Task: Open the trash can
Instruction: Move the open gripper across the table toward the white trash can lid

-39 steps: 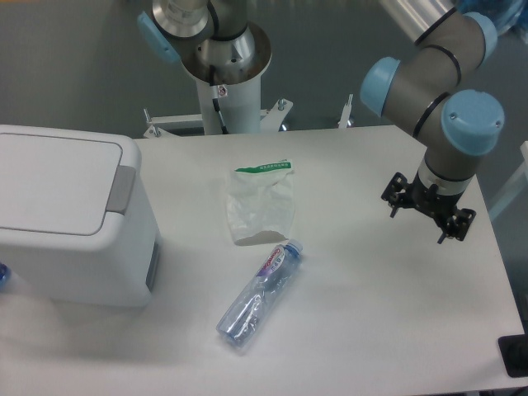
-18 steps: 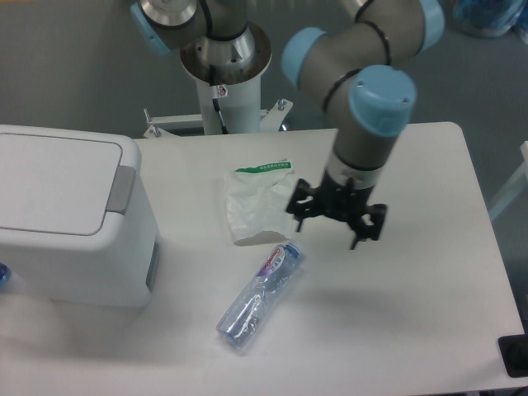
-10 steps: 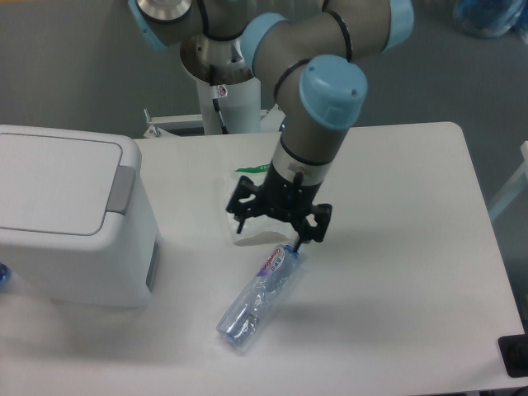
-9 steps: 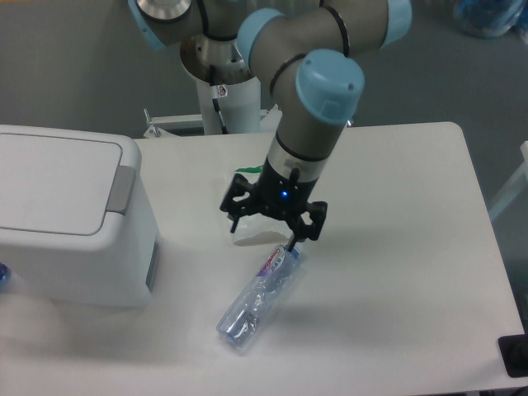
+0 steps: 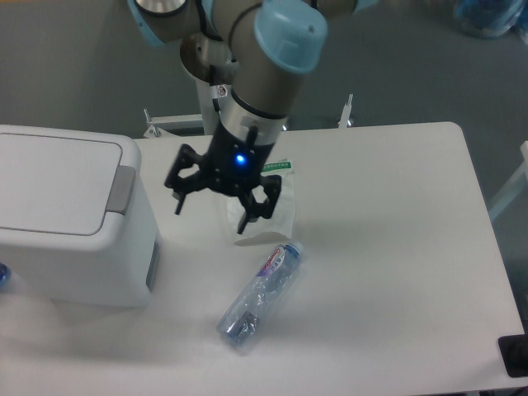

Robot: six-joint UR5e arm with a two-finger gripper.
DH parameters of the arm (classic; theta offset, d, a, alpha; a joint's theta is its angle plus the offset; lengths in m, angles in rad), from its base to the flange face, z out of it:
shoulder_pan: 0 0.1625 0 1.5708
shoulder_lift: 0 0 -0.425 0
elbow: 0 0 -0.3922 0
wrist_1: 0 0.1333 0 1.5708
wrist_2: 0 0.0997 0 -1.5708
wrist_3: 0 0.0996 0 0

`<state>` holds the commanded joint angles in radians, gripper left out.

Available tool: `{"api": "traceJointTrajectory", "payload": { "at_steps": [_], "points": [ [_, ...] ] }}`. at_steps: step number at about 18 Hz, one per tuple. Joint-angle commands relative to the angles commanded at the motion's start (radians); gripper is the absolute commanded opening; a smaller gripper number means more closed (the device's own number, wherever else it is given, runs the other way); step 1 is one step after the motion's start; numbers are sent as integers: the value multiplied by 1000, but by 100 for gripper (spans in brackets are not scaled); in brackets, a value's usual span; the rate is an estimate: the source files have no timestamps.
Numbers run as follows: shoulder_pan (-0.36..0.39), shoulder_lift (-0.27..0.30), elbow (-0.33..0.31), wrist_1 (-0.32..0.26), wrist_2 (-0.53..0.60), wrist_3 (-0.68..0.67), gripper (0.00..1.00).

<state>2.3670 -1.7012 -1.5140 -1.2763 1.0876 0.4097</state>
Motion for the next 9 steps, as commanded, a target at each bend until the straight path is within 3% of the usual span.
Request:
{"api": "traceJointTrajectory", "payload": {
  "at_steps": [4, 9],
  "points": [
    [-5, 38, -47, 9, 2, -15, 100],
    [-20, 22, -55, 9, -3, -18, 100]
  ]
}}
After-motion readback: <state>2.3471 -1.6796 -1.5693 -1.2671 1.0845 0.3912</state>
